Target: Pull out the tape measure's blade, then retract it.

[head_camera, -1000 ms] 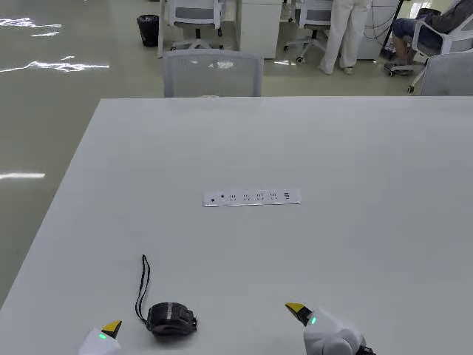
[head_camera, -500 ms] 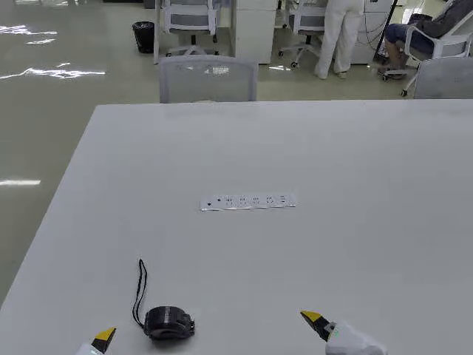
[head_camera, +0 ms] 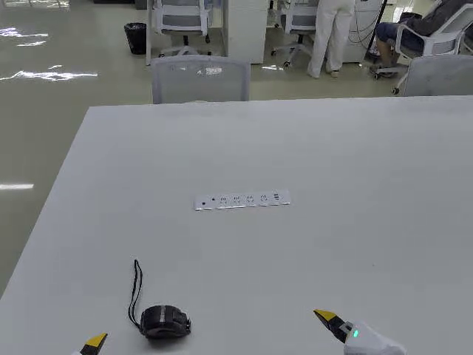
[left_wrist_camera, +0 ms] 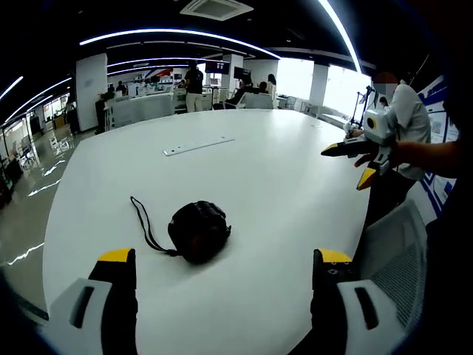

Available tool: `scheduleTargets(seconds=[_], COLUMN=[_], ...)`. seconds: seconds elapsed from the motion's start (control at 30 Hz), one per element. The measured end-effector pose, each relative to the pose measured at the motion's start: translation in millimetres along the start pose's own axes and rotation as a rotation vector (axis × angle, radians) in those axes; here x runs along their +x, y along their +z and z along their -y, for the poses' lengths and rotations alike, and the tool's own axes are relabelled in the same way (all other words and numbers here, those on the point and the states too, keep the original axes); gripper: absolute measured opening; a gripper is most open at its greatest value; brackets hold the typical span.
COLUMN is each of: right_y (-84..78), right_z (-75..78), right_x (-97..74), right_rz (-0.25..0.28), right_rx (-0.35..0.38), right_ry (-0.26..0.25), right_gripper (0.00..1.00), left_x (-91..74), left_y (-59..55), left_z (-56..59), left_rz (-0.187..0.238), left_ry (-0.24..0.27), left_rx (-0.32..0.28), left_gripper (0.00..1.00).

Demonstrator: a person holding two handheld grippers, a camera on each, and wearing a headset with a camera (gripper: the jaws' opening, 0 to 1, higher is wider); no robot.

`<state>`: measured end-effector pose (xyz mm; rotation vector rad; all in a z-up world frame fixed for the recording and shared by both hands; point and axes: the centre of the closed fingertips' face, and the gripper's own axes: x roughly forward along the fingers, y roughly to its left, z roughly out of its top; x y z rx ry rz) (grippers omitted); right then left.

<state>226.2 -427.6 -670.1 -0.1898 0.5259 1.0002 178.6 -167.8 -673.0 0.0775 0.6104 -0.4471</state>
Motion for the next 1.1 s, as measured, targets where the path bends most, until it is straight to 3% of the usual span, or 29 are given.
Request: scheduleTargets(seconds=[0.33,0.53,1.1], right_y=[-2.7,-6.3,2.9], right_z=[3.4,5.9,2.7], right_x=[-3.2,-2.9,2.7], right_rz=[0.01,0.001,0.007], right_rx=[0.004,0.002,-0.013], right_ry=[0.007,0.004,0.013], right_gripper=[0.97,0.97,0.96], left_x=[-1.3,-0.5,1.0], left_y=[-7.1,-3.7,6.9], left_z=[-8.5,-5.6,-0.3], left_rz=[-0.002,0.001,0.02], left_ry=[0.0,-0.01,-0.025], left_rx=[-0.003,0.011,0.013], left_gripper=[0.99,0.99,0.99])
